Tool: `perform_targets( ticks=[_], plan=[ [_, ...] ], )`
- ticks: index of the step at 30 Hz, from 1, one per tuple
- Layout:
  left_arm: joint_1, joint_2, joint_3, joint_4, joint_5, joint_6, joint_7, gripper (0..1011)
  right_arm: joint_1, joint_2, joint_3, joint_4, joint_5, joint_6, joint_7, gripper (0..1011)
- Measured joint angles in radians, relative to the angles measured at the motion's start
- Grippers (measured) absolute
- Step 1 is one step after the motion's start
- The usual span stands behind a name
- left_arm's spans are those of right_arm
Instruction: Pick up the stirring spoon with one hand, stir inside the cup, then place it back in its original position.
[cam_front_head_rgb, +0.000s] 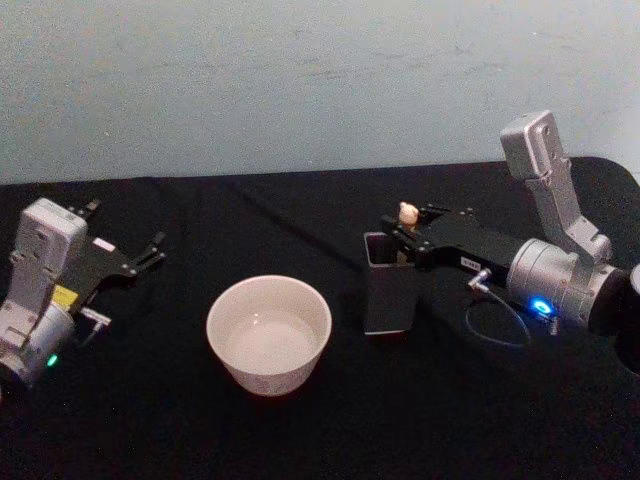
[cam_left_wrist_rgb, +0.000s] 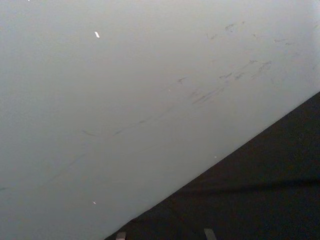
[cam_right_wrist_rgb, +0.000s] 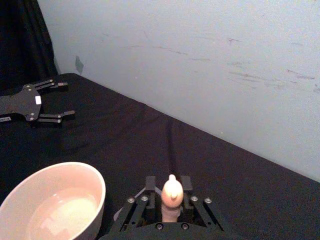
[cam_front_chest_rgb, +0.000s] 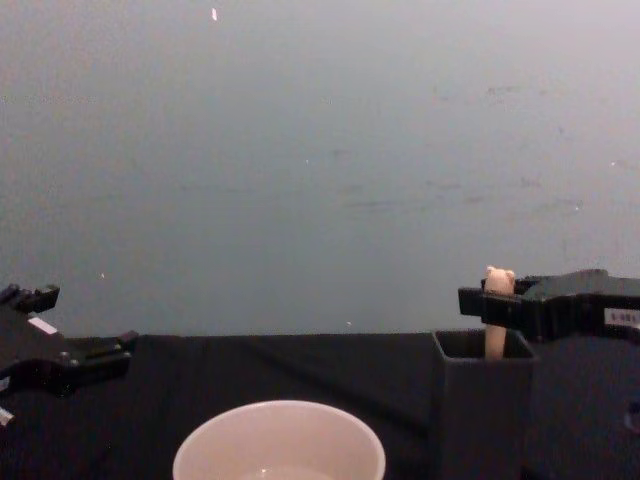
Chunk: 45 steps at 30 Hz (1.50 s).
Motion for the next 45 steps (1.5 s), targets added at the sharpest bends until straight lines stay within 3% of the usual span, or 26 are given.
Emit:
perform_targets(
  ticks=[8, 12, 13, 24, 30, 34, 40, 45],
  plan=[
    [0.000, 0.000, 0.000, 0.000, 0.000, 0.000, 0.000, 1001, 0.000, 0.000, 0.000, 0.000, 0.001, 0.000, 0.000, 551],
    [0.000, 0.000, 0.000, 0.000, 0.000, 0.000, 0.000, 1001, 0.000, 0.000, 0.000, 0.000, 0.001, 0.000, 0.000, 624],
    [0.000, 0.000, 0.000, 0.000, 0.000, 0.000, 0.000, 1001, 0.000, 0.000, 0.000, 0.000, 0.001, 0.000, 0.000, 708],
    [0.000, 0.000, 0.000, 0.000, 0.000, 0.000, 0.000, 1001, 0.000, 0.000, 0.000, 0.000, 0.001, 0.000, 0.000, 1000],
    [0.000, 0.000, 0.000, 0.000, 0.000, 0.000, 0.000, 1001, -0.002, -0.002, 0.003, -0.002, -0.003, -0.008, -0.007, 1002],
    [0.000, 0.000, 0.000, 0.000, 0.000, 0.000, 0.000, 1001, -0.018, -0.010, 0.021, -0.020, -0.021, -0.048, -0.031, 1002],
    [0.000, 0.000, 0.000, 0.000, 0.000, 0.000, 0.000, 1001, -0.055, -0.048, 0.083, -0.061, -0.049, -0.141, -0.114, 1002],
    [0.000, 0.000, 0.000, 0.000, 0.000, 0.000, 0.000, 1001, -0.080, -0.099, 0.146, -0.082, -0.079, -0.202, -0.218, 1002]
  ],
)
